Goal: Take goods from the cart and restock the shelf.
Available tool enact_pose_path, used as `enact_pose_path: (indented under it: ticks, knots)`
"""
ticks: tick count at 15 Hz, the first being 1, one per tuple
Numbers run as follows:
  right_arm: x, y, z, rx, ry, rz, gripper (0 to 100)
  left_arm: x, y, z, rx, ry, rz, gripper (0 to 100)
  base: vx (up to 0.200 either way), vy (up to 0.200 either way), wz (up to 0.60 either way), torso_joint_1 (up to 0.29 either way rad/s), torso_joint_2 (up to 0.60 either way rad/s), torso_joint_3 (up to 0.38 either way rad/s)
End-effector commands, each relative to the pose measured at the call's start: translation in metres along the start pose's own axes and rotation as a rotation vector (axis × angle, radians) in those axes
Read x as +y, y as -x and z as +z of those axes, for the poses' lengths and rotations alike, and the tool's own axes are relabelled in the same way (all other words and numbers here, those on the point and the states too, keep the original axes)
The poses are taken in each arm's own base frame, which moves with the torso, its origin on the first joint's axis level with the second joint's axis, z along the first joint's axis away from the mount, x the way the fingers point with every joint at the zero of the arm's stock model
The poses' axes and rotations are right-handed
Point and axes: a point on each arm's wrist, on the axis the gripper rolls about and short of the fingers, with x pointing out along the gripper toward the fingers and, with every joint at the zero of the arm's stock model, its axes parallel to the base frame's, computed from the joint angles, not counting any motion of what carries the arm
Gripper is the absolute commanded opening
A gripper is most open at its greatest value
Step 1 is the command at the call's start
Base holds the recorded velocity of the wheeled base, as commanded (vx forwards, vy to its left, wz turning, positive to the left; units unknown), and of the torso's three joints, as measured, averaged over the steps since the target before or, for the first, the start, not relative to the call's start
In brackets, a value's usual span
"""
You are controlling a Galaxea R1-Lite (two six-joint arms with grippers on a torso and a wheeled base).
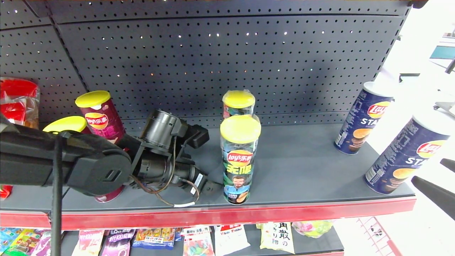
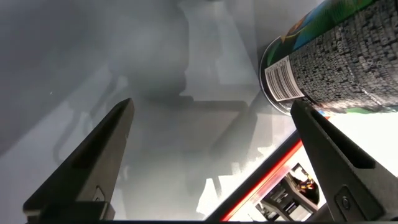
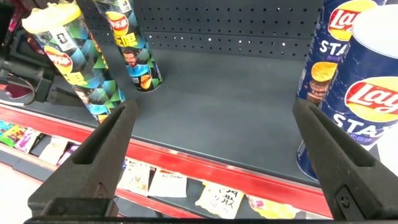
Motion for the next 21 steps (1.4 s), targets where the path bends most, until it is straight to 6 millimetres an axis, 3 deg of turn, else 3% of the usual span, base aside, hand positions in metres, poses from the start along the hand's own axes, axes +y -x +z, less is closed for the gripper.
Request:
enact_pose_path:
  ticks: [1,21]
  knots:
    - [-0.0001,-0.0008,-0.0003,0.004,0.000,0.001,100,-0.0002,0.0000,0.0005,-0.001,0.000,-0.001,100,0.000,0.000,0.00,0.000,0.00,0.000]
    - [-0.0002,-0.0011,-0.0013,0.008,-0.001,0.000,100,-0.0061,-0.0031,0.0046,-0.008,-0.011,-0.015,100,0.000,0.000,0.00,0.000,0.00,0.000]
